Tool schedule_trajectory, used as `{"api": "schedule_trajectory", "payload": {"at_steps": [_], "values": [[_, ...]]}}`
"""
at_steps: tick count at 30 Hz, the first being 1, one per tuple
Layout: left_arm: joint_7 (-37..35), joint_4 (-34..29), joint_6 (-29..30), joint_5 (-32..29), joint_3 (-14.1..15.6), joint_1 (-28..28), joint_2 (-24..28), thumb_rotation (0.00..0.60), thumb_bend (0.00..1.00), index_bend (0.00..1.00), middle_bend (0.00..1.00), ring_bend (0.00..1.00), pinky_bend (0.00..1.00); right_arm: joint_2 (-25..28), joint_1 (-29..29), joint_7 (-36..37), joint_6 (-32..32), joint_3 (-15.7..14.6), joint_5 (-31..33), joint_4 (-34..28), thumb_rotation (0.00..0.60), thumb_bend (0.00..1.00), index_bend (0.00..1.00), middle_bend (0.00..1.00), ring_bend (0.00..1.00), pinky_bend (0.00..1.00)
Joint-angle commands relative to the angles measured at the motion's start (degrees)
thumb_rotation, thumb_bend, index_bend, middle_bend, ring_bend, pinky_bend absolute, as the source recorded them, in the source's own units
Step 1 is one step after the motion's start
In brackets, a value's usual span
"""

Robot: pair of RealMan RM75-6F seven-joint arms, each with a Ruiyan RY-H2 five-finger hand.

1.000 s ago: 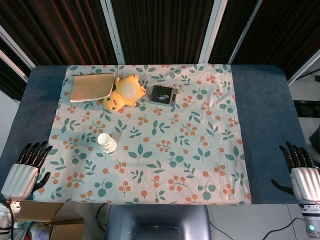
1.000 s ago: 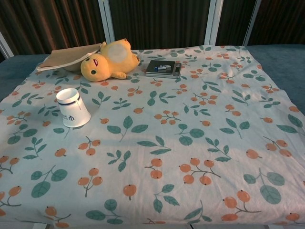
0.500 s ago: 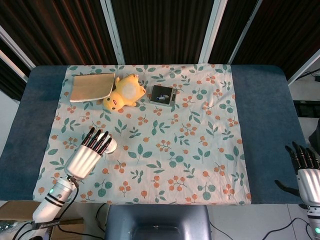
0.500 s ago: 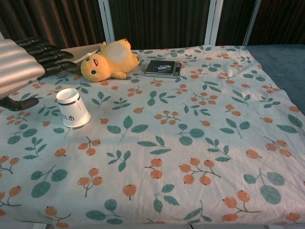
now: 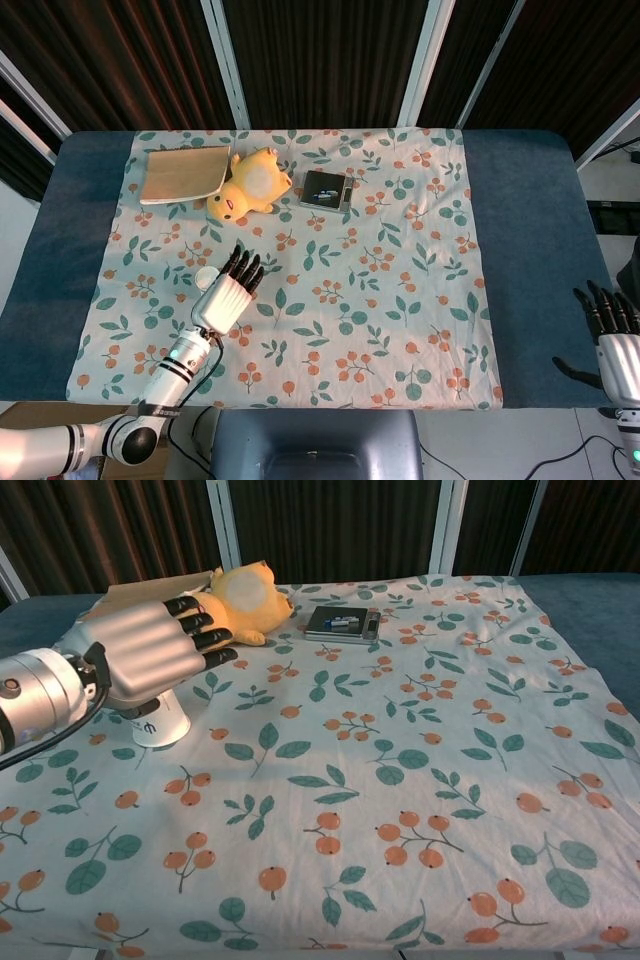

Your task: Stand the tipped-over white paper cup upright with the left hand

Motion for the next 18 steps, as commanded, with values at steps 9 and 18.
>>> {"api": "schedule_trajectory", "payload": {"at_steps": [9,18], "values": [[11.2,1.3,5.82,-17.5,2.65,-7.38,-3.28,0.6,0.33,0.0,0.0,0.0,0.0,-0.14,0.04,0.94,-0.55,0.23,0.79,0.81,0.6,0.0,0.0,0.0,0.0,0.0],[14.83,4.19,9.17,-24.34,5.49,-11.39,-5.17,0.6,0.33,0.0,0.0,0.0,0.0,-0.09,0.04,1.53,-1.14,0.3,1.39,1.28,0.6,0.0,0.0,0.0,0.0,0.0]]}}
